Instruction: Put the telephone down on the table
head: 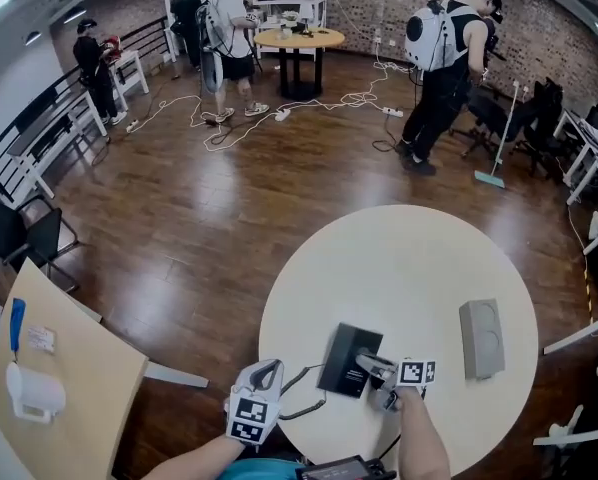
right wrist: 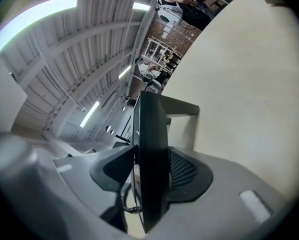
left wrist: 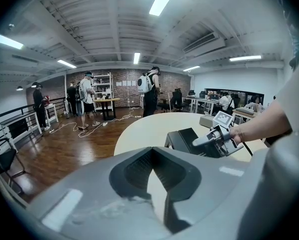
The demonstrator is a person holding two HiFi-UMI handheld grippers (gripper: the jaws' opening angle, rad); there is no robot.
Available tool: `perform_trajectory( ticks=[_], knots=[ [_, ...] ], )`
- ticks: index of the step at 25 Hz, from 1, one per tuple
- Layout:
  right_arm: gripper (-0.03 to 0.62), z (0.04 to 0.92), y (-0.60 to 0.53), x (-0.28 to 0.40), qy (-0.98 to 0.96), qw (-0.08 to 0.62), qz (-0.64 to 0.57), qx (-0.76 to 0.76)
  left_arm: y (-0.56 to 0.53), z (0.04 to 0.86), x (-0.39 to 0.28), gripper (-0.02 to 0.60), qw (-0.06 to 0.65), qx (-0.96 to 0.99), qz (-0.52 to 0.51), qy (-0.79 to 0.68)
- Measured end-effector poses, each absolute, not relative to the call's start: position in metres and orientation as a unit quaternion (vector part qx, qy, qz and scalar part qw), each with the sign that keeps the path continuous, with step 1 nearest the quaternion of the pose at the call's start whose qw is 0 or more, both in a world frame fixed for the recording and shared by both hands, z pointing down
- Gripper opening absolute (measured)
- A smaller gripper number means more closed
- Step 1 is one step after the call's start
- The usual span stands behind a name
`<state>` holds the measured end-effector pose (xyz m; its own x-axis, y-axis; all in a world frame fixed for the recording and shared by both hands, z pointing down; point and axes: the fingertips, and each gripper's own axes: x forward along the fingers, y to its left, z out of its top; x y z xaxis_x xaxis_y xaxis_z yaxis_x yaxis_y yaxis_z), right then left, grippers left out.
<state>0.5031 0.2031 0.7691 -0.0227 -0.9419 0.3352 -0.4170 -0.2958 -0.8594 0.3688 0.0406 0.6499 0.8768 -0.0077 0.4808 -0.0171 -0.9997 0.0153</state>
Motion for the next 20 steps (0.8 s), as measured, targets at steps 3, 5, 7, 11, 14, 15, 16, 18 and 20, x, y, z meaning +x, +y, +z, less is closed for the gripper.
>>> perform_trajectory(
  ticks=[3,5,7,11,14,15,16,18,20],
  knots=[
    [0.198,0.765,0.194,0.505,0.534,0.294,-0.487,-0.626,0.036,0.651,0.364,0.012,0.012,0.968,0.25,-0.013],
    [0.199,0.764,0.193,0.506,0.535,0.3,-0.492,-0.618,0.036,0.651,0.363,0.012,0.014,0.968,0.251,-0.016],
    [0.195,0.764,0.194,0.507,0.536,0.307,-0.495,-0.611,0.036,0.651,0.363,0.012,0.016,0.967,0.252,-0.02],
    [0.175,0.759,0.195,0.5,0.55,0.332,-0.492,-0.587,0.032,0.651,0.361,0.012,0.019,0.967,0.252,-0.028],
    [0.157,0.754,0.198,0.492,0.567,0.345,-0.48,-0.574,0.03,0.65,0.36,0.012,0.019,0.967,0.251,-0.03],
    [0.155,0.752,0.199,0.49,0.574,0.345,-0.474,-0.572,0.03,0.65,0.36,0.012,0.019,0.967,0.251,-0.031],
    [0.153,0.749,0.199,0.487,0.58,0.347,-0.468,-0.569,0.03,0.651,0.36,0.012,0.019,0.967,0.251,-0.031],
    [0.151,0.745,0.198,0.482,0.586,0.362,-0.457,-0.563,0.029,0.652,0.36,0.012,0.019,0.967,0.251,-0.032],
    [0.149,0.738,0.198,0.479,0.589,0.385,-0.439,-0.559,0.029,0.653,0.36,0.012,0.02,0.967,0.251,-0.033]
  ],
)
